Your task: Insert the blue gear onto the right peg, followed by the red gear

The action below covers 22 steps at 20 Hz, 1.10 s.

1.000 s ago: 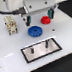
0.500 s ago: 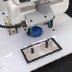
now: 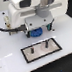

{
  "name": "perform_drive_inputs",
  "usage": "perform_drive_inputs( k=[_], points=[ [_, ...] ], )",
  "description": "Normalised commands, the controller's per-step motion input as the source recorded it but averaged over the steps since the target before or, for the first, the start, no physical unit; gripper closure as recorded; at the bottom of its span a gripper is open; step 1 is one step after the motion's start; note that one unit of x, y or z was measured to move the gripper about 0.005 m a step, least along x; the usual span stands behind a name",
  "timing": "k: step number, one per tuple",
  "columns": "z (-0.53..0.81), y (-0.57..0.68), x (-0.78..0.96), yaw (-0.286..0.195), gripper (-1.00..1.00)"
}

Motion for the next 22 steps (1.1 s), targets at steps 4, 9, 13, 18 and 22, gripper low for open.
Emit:
perform_drive_inputs(
  k=[4, 9, 13, 18, 22],
  points=[
    [-0.1, -0.11, -0.31, 0.0, -1.0],
    [-0.06, 0.0, -0.11, 0.0, 1.0],
    [-0.05, 0.0, -0.23, 0.0, 1.0],
    [0.4, 0.04, 0.15, 0.0, 1.0],
    [0.49, 0.04, 0.25, 0.0, 1.0]
  ],
)
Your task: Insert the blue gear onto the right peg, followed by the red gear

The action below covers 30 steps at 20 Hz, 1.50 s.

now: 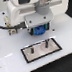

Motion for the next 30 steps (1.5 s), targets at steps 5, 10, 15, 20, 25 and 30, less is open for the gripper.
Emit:
perform_drive_inputs(
  k=[5, 10, 15, 20, 25, 30],
  points=[
    [0.46, 0.03, 0.49, 0.0, 1.0],
    [0.41, 0.03, 0.65, 0.0, 1.0],
    [0.42, 0.0, 0.69, 0.0, 1.0],
    [0.28, -0.01, 0.7, 0.0, 1.0],
    [0.14, -0.07, 0.67, 0.0, 1.0],
    [0.01, -0.13, 0.5, 0.0, 1.0]
  ],
)
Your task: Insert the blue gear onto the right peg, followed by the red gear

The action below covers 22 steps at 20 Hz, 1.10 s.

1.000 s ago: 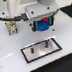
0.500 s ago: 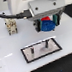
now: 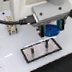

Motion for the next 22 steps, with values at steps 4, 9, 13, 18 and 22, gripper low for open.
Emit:
perform_drive_inputs(
  k=[4, 9, 13, 18, 22],
  points=[
    [-0.05, -0.16, 0.43, 0.0, 1.0],
    [-0.12, -0.14, 0.27, 0.0, 1.0],
    [-0.12, -0.19, 0.17, 0.0, 1.0],
    [-0.13, -0.09, 0.16, 0.0, 1.0],
    [-0.21, 0.0, 0.15, 0.0, 1.0]
  ],
)
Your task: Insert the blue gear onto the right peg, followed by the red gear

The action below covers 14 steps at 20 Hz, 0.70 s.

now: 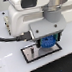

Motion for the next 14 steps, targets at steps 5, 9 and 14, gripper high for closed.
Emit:
perform_drive_inputs(
  k=[5, 9, 14],
  points=[
    [-0.25, 0.0, 0.15, 0.0, 1.0],
    [-0.13, 0.01, 0.09, 0.0, 1.0],
    [0.0, 0.07, 0.02, 0.0, -1.0]
  ],
)
